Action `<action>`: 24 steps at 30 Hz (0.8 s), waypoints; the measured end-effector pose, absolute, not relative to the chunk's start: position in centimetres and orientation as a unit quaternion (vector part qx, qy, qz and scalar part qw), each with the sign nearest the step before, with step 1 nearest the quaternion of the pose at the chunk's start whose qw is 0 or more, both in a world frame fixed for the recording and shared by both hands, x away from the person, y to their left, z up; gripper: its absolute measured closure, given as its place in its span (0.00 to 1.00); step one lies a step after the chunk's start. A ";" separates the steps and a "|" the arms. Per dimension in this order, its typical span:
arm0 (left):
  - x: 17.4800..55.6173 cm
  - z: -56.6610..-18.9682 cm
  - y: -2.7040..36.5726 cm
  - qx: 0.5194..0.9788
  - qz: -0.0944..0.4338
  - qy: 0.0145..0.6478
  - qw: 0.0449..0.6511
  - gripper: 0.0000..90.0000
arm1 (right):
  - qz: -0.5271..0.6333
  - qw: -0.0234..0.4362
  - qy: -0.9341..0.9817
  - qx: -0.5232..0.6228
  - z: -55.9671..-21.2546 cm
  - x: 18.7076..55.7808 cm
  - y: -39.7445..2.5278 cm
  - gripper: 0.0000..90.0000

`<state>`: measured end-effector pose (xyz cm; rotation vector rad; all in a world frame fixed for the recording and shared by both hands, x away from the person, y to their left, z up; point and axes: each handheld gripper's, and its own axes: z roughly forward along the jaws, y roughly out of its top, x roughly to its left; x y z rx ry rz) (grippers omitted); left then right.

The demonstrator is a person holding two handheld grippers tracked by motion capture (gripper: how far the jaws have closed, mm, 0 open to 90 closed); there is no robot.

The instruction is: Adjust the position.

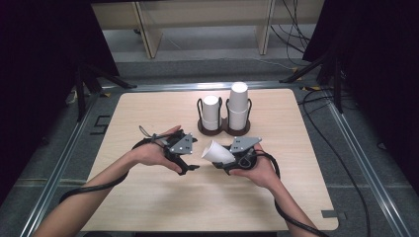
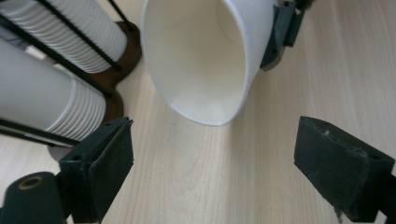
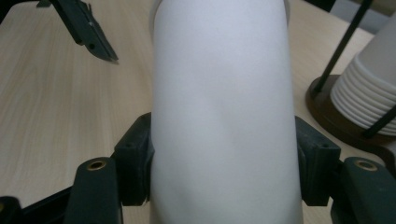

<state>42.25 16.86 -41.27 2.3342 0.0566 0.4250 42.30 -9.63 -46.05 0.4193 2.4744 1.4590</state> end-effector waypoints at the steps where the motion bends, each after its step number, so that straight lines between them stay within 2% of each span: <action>1: 42.0 -41.6 17.6 0.897 0.168 0.052 0.406 0.12 | 0.518 0.127 0.832 0.153 -46.2 42.2 -10.0 0.40; 4: 41.6 -42.0 18.3 0.881 0.166 0.079 0.436 0.13 | 0.529 0.124 0.821 0.176 -46.4 41.9 -10.3 0.40; 7: 40.8 -43.0 19.4 0.845 0.160 0.135 0.492 0.13 | 0.557 0.131 0.800 0.182 -46.8 41.8 -10.6 0.40; 8: 40.8 -43.0 19.4 0.845 0.160 0.135 0.492 0.13 | 0.563 0.133 0.795 0.183 -46.8 41.7 -10.6 0.40; 10: 40.3 -43.7 19.7 0.826 0.156 0.161 0.517 0.13 | 0.568 0.136 0.790 0.188 -46.8 41.6 -10.7 0.40; 11: 39.7 -44.4 20.1 0.803 0.150 0.186 0.547 0.13 | 0.582 0.140 0.779 0.189 -46.8 41.7 -10.8 0.40; 13: 39.4 -44.8 20.3 0.790 0.143 0.199 0.562 0.13 | 0.581 0.141 0.777 0.198 -46.7 41.6 -10.9 0.40; 15: 39.0 -45.5 20.8 0.770 0.138 0.233 0.578 0.13 | 0.594 0.155 0.763 0.202 -46.6 41.7 -11.1 0.40; 18: 38.7 -45.9 21.1 0.757 0.136 0.252 0.587 0.13 | 0.603 0.151 0.753 0.214 -46.6 41.6 -11.1 0.40; 24: 38.3 -47.0 21.6 0.748 0.140 0.282 0.585 0.14 | 0.613 0.156 0.744 0.216 -46.1 41.6 -11.2 0.39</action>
